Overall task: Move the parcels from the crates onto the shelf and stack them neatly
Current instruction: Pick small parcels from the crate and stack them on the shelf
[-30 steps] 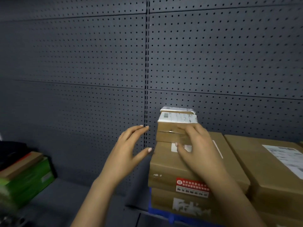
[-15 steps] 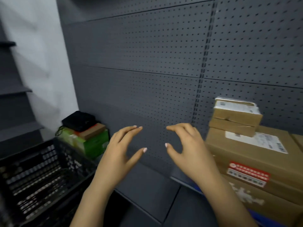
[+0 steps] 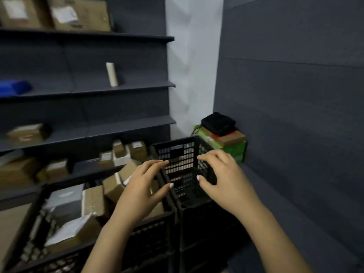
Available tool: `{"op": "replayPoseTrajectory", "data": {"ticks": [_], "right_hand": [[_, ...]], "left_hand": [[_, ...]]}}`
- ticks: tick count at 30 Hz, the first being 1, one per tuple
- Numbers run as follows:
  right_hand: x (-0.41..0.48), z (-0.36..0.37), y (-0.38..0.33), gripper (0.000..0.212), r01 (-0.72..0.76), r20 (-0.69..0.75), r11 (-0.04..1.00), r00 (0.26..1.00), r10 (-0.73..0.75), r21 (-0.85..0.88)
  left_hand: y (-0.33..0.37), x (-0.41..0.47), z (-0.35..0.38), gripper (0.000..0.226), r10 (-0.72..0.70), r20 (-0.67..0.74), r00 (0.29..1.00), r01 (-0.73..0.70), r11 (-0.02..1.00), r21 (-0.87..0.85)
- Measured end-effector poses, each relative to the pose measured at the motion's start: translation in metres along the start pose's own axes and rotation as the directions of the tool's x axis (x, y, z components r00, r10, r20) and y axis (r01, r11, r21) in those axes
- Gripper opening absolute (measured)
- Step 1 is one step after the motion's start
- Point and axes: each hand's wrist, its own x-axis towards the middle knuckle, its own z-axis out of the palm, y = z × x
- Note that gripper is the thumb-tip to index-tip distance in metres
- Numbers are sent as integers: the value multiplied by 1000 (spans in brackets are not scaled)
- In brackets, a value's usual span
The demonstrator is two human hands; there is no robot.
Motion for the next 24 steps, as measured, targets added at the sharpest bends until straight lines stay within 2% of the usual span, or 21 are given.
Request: {"op": "replayPoseTrajectory", "data": {"ticks": [4, 11, 17, 24], "right_hand": [[41, 61, -45, 40, 86, 94, 993, 991, -93, 76], [84, 128, -74, 44, 191, 226, 969, 948, -224, 159], [124, 172, -46, 46, 207, 282, 952, 921, -267, 224], [169, 227, 3, 46, 127, 349, 945, 908, -233, 300]], "left_hand": [[-67, -29, -43, 49, -160, -33, 987, 162, 984, 75], [-124, -53, -62, 54, -354, -112, 928, 366, 923, 118], [-151, -35, -30, 54, -450, -99, 887, 461, 876, 142], [-175, 23, 14, 55, -514, -47, 856, 513, 837, 188]]}}
